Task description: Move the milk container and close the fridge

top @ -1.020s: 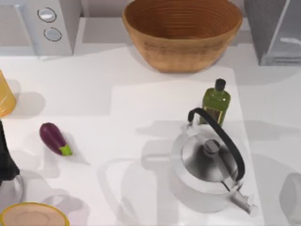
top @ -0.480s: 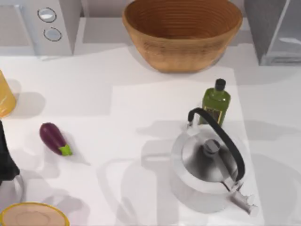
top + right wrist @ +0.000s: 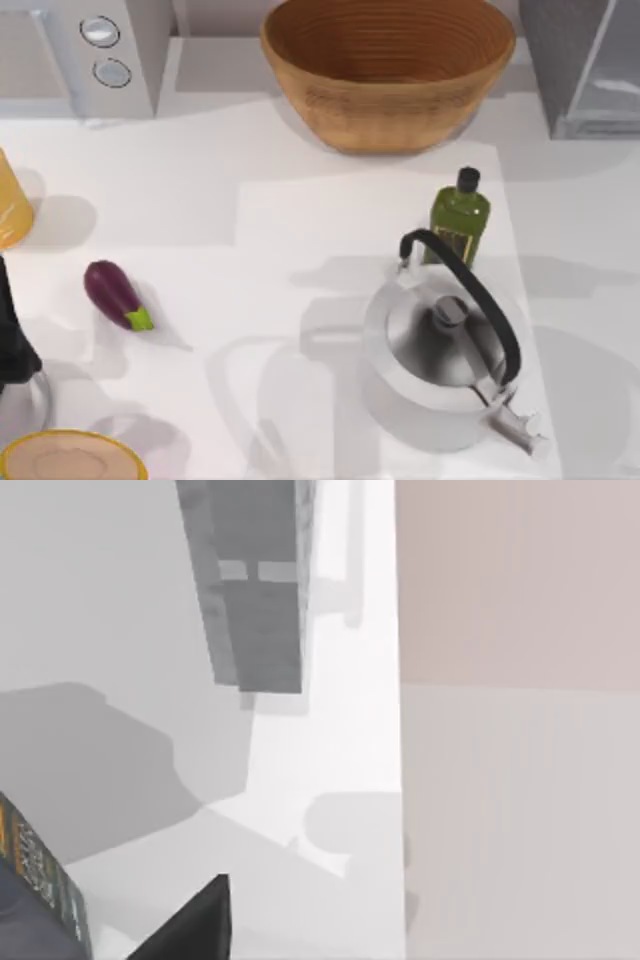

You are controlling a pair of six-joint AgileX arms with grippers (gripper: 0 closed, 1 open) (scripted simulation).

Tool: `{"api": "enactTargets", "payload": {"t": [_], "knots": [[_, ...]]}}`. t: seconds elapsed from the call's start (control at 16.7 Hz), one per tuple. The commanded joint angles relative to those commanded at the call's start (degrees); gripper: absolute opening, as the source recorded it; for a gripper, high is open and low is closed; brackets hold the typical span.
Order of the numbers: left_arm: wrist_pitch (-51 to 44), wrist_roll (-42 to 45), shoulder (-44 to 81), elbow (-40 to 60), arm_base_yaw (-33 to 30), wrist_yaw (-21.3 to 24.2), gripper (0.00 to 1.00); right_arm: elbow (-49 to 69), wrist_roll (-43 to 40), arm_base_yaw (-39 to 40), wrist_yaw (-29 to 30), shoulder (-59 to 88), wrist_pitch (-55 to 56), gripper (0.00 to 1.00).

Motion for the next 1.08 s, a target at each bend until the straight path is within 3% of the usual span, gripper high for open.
{"api": "enactTargets", "payload": {"t": [0.3,0.66,1.08], "knots": [[0.00,0.00,0.00,0.00,0.00,0.00,1.00,-0.73,7.70,7.12,1.37,0.47,6.96,1.00],[0.00,0.00,0.00,0.00,0.00,0.00,1.00,-0.77,29.50,19.15,3.10,0.28,24.87,1.00],[0.00,0.00,0.00,0.00,0.00,0.00,1.00,-0.32,48.89,30.11,6.62,-0.41,41.73,1.00]]}}
